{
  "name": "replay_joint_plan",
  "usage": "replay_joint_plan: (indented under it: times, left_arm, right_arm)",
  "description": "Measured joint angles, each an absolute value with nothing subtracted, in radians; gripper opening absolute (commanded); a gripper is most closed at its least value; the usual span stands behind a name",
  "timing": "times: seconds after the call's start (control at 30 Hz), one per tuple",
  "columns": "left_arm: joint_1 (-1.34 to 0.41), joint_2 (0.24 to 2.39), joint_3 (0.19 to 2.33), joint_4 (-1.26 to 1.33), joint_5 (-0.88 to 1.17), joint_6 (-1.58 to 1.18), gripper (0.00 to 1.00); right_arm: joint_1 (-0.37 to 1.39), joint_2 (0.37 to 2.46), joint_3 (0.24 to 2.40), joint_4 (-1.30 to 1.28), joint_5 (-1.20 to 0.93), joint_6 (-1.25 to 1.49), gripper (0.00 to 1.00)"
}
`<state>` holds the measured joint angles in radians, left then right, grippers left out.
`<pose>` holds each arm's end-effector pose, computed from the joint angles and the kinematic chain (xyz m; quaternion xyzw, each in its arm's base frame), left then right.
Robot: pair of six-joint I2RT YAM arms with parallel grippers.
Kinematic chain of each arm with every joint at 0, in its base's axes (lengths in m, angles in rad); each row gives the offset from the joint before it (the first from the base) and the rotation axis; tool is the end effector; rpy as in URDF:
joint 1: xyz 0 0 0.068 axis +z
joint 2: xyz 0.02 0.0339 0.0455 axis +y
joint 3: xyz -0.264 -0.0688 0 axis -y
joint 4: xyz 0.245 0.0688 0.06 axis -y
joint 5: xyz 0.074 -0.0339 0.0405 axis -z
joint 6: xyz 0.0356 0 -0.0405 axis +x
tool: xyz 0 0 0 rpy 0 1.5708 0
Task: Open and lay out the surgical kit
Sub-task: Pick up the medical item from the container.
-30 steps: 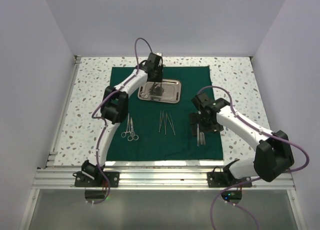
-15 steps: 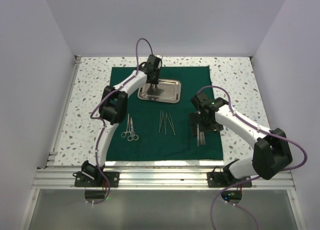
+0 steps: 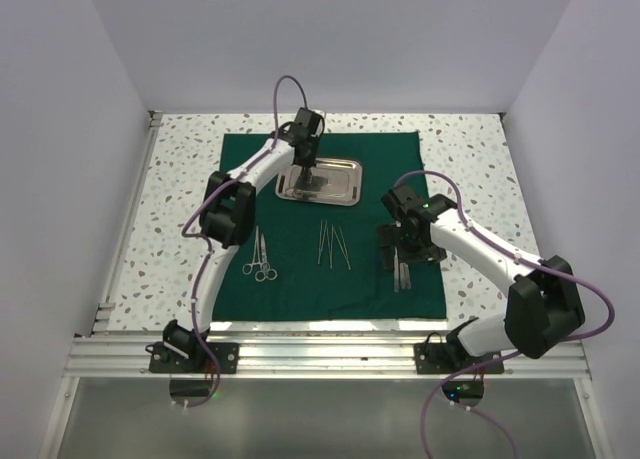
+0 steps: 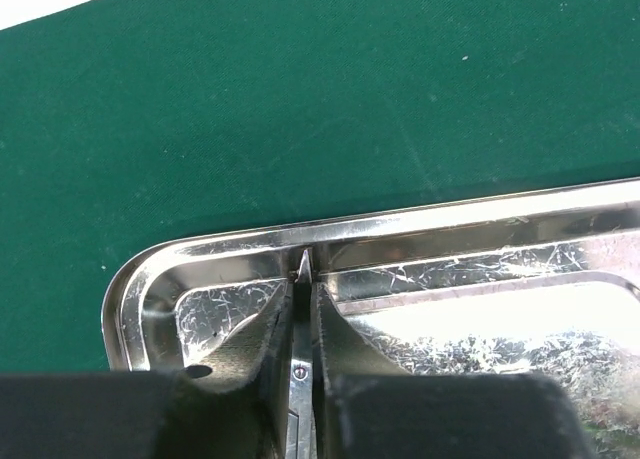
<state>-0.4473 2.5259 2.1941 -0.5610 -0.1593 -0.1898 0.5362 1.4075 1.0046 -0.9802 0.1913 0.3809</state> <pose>0.5030 -0.2350 0.1579 0.0945 0.9357 -0.0326 0.3383 0.2152 0.1200 0.2261 -0.0680 0.9888 -0.0440 0.1257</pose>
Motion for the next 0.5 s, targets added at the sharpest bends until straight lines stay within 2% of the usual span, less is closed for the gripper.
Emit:
replay_joint_plan:
  times: [0.07, 0.1, 0.5]
  left_arm:
    - [-0.447, 2.537, 2.216, -0.578, -0.159, -0.190, 0.06]
    - [-0.447, 2.540, 2.222, -0.583, -0.159, -0.190, 0.00]
    - [-0.443, 2.534, 2.222, -0.589, -0.138, -0.200, 0.00]
  right_arm:
    - [0.536, 1.407, 1.005, -0.980, 0.191, 0.381, 0.98]
    - [0.536, 1.407, 1.005, -0.980, 0.191, 0.381, 0.98]
    - [0.536, 1.407, 1.005, -0.980, 0.190, 0.381, 0.98]
